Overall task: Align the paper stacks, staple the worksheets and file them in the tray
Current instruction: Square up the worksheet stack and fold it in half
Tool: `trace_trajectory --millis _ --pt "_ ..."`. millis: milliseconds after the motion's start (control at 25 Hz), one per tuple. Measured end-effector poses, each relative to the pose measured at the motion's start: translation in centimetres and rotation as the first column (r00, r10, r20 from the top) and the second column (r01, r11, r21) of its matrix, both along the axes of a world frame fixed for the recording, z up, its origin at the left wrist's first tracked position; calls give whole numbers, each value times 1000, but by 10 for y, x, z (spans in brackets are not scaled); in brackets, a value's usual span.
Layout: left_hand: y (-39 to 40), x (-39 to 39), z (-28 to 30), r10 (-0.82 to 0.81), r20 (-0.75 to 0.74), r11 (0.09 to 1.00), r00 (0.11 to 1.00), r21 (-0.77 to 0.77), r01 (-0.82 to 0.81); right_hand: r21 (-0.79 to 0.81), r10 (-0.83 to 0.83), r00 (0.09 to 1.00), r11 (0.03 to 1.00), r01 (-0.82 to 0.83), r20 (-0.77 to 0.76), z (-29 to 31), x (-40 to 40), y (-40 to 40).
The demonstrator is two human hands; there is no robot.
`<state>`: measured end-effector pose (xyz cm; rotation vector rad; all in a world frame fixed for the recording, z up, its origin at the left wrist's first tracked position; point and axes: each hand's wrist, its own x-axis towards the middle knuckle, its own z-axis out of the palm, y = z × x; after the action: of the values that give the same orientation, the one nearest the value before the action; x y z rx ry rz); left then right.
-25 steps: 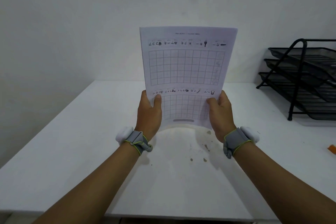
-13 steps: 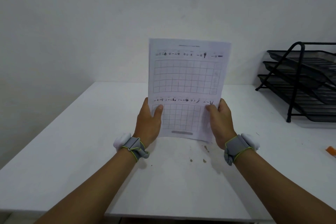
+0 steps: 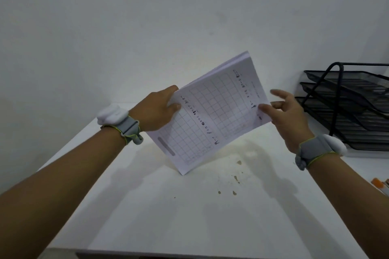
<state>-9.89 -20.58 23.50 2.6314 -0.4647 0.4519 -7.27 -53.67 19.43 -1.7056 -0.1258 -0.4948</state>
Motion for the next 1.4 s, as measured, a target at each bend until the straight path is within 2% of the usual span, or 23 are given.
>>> trace_trajectory --millis 80,120,240,280,360,400,440,480,520,560,600,640,680,800,920,1040,1160,1400 --pt "-2 -3 10 2 -25 995 1000 102 1 -218 61 998 974 -62 -11 -9 -3 1" --pt "-4 -5 14 6 -34 987 999 159 -1 -254 106 994 961 -107 -19 -14 -5 3" --pt "-13 -6 19 49 -41 960 998 278 -36 -176 228 972 956 -233 -47 -25 -9 12" --pt "-15 -8 18 73 0 954 997 291 -70 -139 240 969 960 -245 -52 -28 -10 15" --pt "-13 -6 9 97 268 959 959 233 -162 -87 218 974 971 -223 -57 -31 -10 16" --pt "-10 -6 0 134 412 968 901 142 -209 -65 204 977 976 -208 -55 -31 -10 15" --pt "-6 -8 -10 203 486 973 850 -3 -230 -42 191 980 980 -193 -52 -31 -10 15" --pt "-3 -10 -20 288 452 955 844 -193 -223 -20 178 983 984 -179 -48 -31 -10 13" --pt "0 -11 -31 359 319 891 877 -396 -221 -1 169 985 986 -169 -46 -31 -11 12" --pt "2 -12 -42 384 114 783 916 -566 -258 18 166 985 986 -165 -44 -30 -10 11" --pt "2 -11 -55 334 -97 673 938 -672 -309 36 168 985 985 -167 -45 -30 -11 11" --pt "2 -10 -67 234 -239 597 942 -730 -333 53 174 984 984 -172 -44 -30 -11 12" --pt "1 -8 -78 153 -282 582 947 -749 -317 65 176 983 983 -174 -42 -31 -12 13" --pt "-8 -11 -100 175 -146 637 974 -737 -225 97 163 985 983 -157 -52 -42 -14 16" --pt "-16 -17 -117 173 -82 626 981 -760 -174 135 159 981 980 -144 -108 -61 -16 16" --pt "-21 -23 -137 173 -144 590 974 -777 -220 183 144 977 976 -115 -157 -84 -21 16" --pt "-24 -26 -151 155 -233 623 960 -731 -279 233 120 971 970 -70 -206 -104 -26 17" --pt "-21 -20 -140 164 -174 631 971 -738 -239 219 118 975 973 -76 -188 -93 -20 19"
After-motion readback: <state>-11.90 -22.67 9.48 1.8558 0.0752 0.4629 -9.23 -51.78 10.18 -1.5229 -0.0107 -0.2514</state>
